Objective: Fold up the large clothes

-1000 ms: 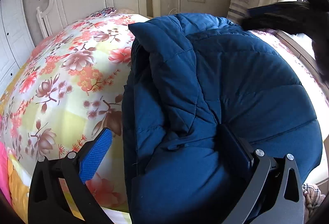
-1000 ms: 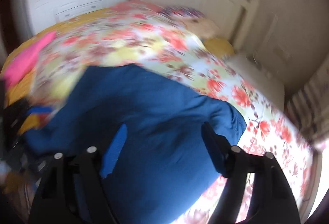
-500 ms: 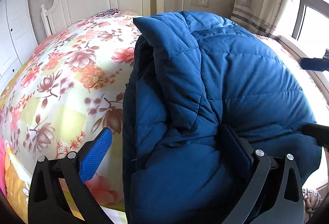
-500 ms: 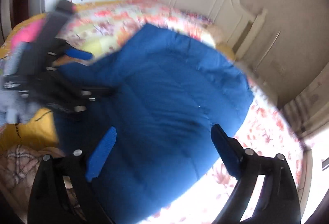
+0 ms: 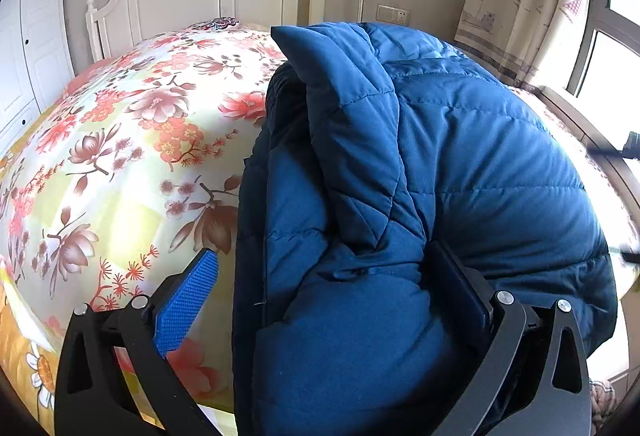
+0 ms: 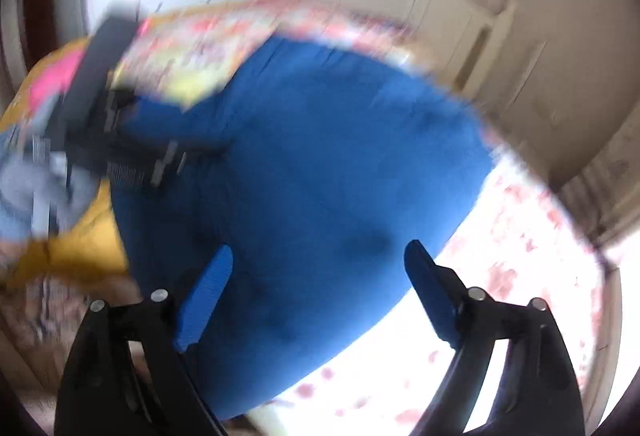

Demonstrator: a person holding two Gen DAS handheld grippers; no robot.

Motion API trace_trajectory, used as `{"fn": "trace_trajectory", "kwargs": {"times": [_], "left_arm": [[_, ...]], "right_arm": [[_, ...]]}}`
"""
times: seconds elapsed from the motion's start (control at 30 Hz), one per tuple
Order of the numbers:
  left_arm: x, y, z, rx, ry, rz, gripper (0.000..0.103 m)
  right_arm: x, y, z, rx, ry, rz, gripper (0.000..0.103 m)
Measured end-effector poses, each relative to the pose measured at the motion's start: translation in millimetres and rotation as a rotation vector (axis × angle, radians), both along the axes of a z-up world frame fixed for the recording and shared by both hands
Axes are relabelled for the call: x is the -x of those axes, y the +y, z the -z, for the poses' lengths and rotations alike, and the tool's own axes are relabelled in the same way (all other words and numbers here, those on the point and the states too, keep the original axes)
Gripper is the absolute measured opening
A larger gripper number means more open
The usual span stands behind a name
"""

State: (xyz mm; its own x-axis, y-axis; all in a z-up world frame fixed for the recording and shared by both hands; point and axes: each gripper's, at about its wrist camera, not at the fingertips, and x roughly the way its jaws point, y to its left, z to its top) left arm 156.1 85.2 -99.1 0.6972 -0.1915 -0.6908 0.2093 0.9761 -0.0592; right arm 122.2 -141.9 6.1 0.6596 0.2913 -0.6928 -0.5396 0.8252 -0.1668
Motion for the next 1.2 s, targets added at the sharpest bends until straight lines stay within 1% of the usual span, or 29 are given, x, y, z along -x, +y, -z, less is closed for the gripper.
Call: {"fn": "trace_trajectory", "kwargs": {"times": [0.07, 0.13, 0.17, 0.2, 0.27, 0.33, 0.37, 0.4, 0.43, 0.47, 0.5, 0.53, 0.57, 0.6, 0.63, 0.7, 0.73, 0.77, 0.8, 0.83, 0.87, 0.9, 0.93, 0.97, 1.0, 1.07, 1.1, 1.13, 1.2], "left_arm": [[0.0, 1.1, 0.5, 0.008, -0.002, 0.001, 0.099], [0.4, 2.2, 1.1, 0.02, -0.002, 0.002, 0.099], [0.4, 2.9, 1.5, 0.025, -0.002, 0.002, 0.099], [0.7, 3.7, 1.8, 0.028, -0.003, -0.001, 0.099], [2.0, 5.7, 0.7, 0.023, 0.0, -0.019, 0.099], [5.9, 5.8, -9.9, 0.009, 0.02, -0.035, 0.099], [10.3, 1.9, -21.7, -0.032, 0.016, -0.044, 0.098], [16.7, -3.0, -40.6, -0.059, -0.025, -0.034, 0.098], [21.9, -5.7, -57.4, -0.049, -0.071, -0.014, 0.098], [25.9, -7.8, -80.7, -0.022, -0.123, 0.007, 0.098], [26.6, -9.0, -96.5, -0.002, -0.155, 0.023, 0.098], [21.1, -13.2, -118.6, 0.002, -0.197, 0.037, 0.099], [14.2, -16.7, -126.8, -0.013, -0.21, 0.037, 0.099], [-4.0, -22.6, -133.0, -0.058, -0.214, 0.024, 0.099], [-20.1, -25.3, -130.8, -0.084, -0.2, 0.013, 0.099], [-58.1, -26.4, -110.0, -0.11, -0.12, 0.002, 0.099], [-84.7, -27.5, -82.0, -0.155, -0.031, -0.014, 0.099], [-108.2, -27.4, -45.7, -0.199, 0.071, -0.023, 0.099], [-119.4, -15.7, -24.6, -0.087, 0.124, -0.011, 0.099], [-122.4, -2.1, -20.4, 0.017, 0.151, -0.014, 0.099], [-123.0, 7.5, -19.7, 0.074, 0.174, -0.013, 0.099], [-119.4, 11.4, -21.8, 0.085, 0.172, -0.002, 0.099], [-115.9, 11.5, -23.8, 0.075, 0.161, 0.01, 0.099], [-111.9, 13.2, -26.9, 0.071, 0.155, 0.026, 0.099], [-107.6, 20.2, -30.6, 0.103, 0.164, 0.038, 0.099], [-101.9, 33.5, -32.6, 0.18, 0.198, 0.059, 0.099], [-98.1, 41.8, -30.1, 0.226, 0.224, 0.082, 0.099], [-96.4, 46.0, -26.7, 0.254, 0.237, 0.099, 0.099], [-89.7, 55.5, -14.8, 0.325, 0.282, 0.13, 0.099]], "right_arm": [[-24.4, -5.6, -12.4, -0.06, -0.029, 0.041, 0.078], [-57.5, -0.8, 1.7, -0.041, 0.001, 0.081, 0.074], [-78.2, 3.5, 22.5, -0.013, 0.059, 0.086, 0.073], [-92.6, 2.0, 39.3, -0.043, 0.088, 0.078, 0.074], [-102.9, -2.4, 48.1, -0.1, 0.127, 0.077, 0.078], [-98.8, -0.8, 46.4, -0.075, 0.113, 0.092, 0.078], [-96.0, 2.4, 46.5, -0.058, 0.103, 0.101, 0.078], [-93.4, 3.8, 46.0, -0.053, 0.099, 0.108, 0.078], [-93.8, 4.2, 45.9, -0.058, 0.1, 0.112, 0.078], [-94.5, 4.1, 46.7, -0.062, 0.103, 0.112, 0.078], [-95.3, 3.7, 46.5, -0.068, 0.104, 0.115, 0.078], [-93.1, 4.1, 46.8, -0.071, 0.103, 0.117, 0.078], [-91.3, 4.6, 48.4, -0.074, 0.1, 0.118, 0.078], [-90.0, 3.7, 48.6, -0.079, 0.095, 0.118, 0.078], [-89.6, 4.5, 49.8, -0.084, 0.092, 0.119, 0.078], [-91.2, 0.7, 50.7, -0.099, 0.087, 0.121, 0.078], [-90.0, -0.8, 50.7, -0.109, 0.082, 0.122, 0.078], [-90.9, -4.3, 50.5, -0.123, 0.076, 0.119, 0.078], [-90.6, -5.1, 50.0, -0.126, 0.07, 0.123, 0.078], [-90.4, -5.2, 49.0, -0.128, 0.07, 0.121, 0.078], [-89.4, -4.8, 46.9, -0.125, 0.068, 0.119, 0.078], [-88.0, -5.2, 42.8, -0.126, 0.073, 0.122, 0.078], [-86.0, -7.4, 38.5, -0.133, 0.086, 0.126, 0.08], [-82.7, -11.0, 33.1, -0.15, 0.099, 0.129, 0.083], [-76.2, -18.8, 27.0, -0.189, 0.111, 0.131, 0.087], [-59.5, -37.2, 20.4, -0.285, 0.129, 0.133, 0.098], [-53.2, -46.3, 20.6, -0.324, 0.143, 0.139, 0.101], [-45.4, -62.0, 26.6, -0.388, 0.193, 0.151, 0.101], [-38.7, -76.8, 41.8, -0.463, 0.298, 0.168, 0.101]]}}
